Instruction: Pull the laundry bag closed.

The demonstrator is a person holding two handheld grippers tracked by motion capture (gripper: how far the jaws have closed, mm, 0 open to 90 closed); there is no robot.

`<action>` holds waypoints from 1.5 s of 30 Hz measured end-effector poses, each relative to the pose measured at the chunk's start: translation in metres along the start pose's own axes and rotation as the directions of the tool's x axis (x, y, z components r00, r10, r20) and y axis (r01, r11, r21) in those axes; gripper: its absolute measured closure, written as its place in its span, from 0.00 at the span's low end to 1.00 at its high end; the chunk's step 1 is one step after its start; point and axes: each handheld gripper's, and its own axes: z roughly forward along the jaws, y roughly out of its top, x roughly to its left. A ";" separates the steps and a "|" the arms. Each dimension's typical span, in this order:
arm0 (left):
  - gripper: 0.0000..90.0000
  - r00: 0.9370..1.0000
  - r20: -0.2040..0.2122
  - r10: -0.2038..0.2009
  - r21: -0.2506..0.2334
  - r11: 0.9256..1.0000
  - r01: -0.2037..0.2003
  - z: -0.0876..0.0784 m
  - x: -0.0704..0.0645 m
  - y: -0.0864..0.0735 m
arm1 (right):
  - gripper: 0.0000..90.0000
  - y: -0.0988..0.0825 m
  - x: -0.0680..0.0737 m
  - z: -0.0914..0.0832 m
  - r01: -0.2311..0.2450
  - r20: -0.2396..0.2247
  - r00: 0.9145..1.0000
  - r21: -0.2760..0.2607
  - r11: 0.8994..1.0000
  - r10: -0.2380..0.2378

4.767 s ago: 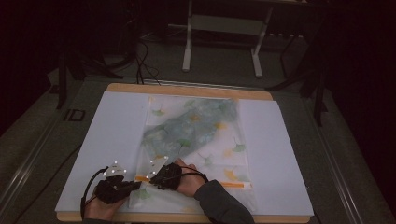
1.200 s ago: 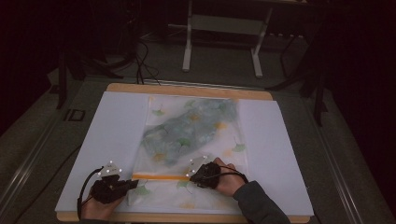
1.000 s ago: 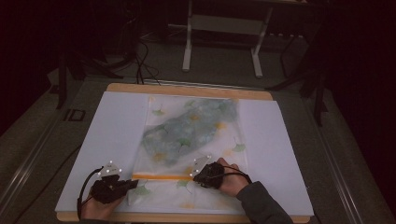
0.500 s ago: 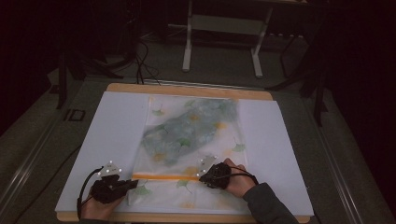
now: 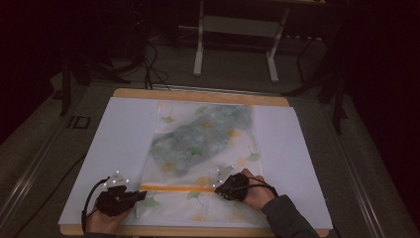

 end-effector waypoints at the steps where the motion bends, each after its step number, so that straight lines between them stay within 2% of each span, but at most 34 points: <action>1: 0.98 1.000 0.001 0.000 0.000 1.000 0.000 0.000 0.000 0.000 | 0.94 -0.001 0.000 0.000 0.000 0.000 1.000 0.000 1.000 0.000; 33: 0.98 1.000 -0.001 0.000 0.003 1.000 0.000 0.000 0.001 0.000 | 0.94 -0.031 -0.006 -0.017 -0.042 0.016 0.999 0.029 0.999 0.042; 45: 0.98 1.000 0.000 -0.003 0.004 1.000 0.003 0.000 0.001 0.000 | 0.94 -0.047 -0.010 -0.025 -0.064 0.027 0.998 0.041 0.997 0.063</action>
